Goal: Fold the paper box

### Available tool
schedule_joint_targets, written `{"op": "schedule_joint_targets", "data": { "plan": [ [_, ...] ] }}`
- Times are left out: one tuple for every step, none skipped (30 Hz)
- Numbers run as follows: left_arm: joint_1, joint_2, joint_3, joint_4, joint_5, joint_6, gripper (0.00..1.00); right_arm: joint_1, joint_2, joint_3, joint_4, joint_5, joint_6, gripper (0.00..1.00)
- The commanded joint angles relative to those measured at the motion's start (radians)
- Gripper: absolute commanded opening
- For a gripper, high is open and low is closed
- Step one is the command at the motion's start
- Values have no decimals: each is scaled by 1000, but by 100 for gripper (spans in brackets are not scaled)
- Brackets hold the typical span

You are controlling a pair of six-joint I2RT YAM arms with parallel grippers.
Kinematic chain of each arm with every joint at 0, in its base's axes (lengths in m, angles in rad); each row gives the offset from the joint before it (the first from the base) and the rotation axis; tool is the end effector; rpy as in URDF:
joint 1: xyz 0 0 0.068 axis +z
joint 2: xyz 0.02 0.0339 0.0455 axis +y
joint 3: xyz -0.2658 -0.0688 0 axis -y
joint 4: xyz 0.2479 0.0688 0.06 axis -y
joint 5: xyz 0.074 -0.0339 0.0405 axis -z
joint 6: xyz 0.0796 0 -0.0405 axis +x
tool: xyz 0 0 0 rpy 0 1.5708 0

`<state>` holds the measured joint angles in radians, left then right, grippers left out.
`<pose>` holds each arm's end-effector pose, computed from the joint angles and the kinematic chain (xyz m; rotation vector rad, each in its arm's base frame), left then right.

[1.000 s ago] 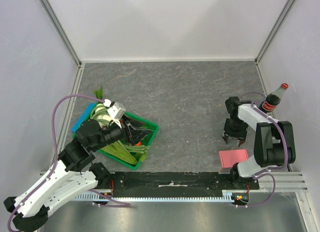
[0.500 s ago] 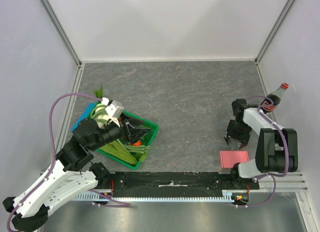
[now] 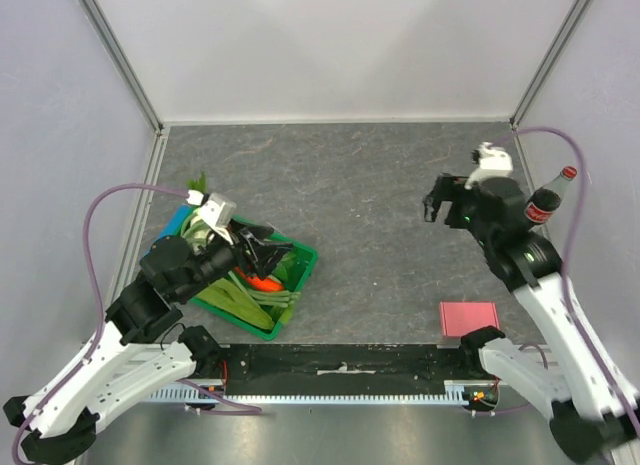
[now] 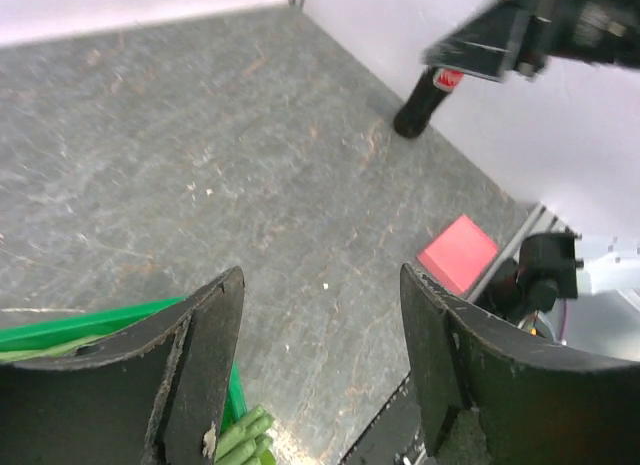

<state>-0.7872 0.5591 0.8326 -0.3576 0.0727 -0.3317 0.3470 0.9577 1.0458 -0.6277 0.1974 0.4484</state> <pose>0.1159 -0.1245 0.3663 0.4482 1.6770 -0.8999 0.2302 0.0667 0.3343 0.2249 2.0983 0.2701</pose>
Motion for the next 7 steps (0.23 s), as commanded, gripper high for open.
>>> {"op": "schedule_joint_targets", "data": {
  "plan": [
    [0,-76,91,65,-122,2,71,-5,-319,-46,255,-71,-151,98],
    [0,-79,109,78,-125,22,72,-5,-351,-30,258,-97,-166,98],
    [0,-77,158,78,-129,39,72,-3,-382,-9,255,-113,-197,98],
    [-1,-65,187,80,-128,83,73,-3,-434,38,249,-118,-207,98],
    [-1,-58,216,75,-126,107,74,-3,-456,72,243,-105,-220,98],
    [-1,-51,287,72,-119,131,75,-3,-473,110,232,-95,-244,98],
    [0,-42,324,68,-119,176,76,-3,-490,205,203,-78,-258,98]
  ]
}}
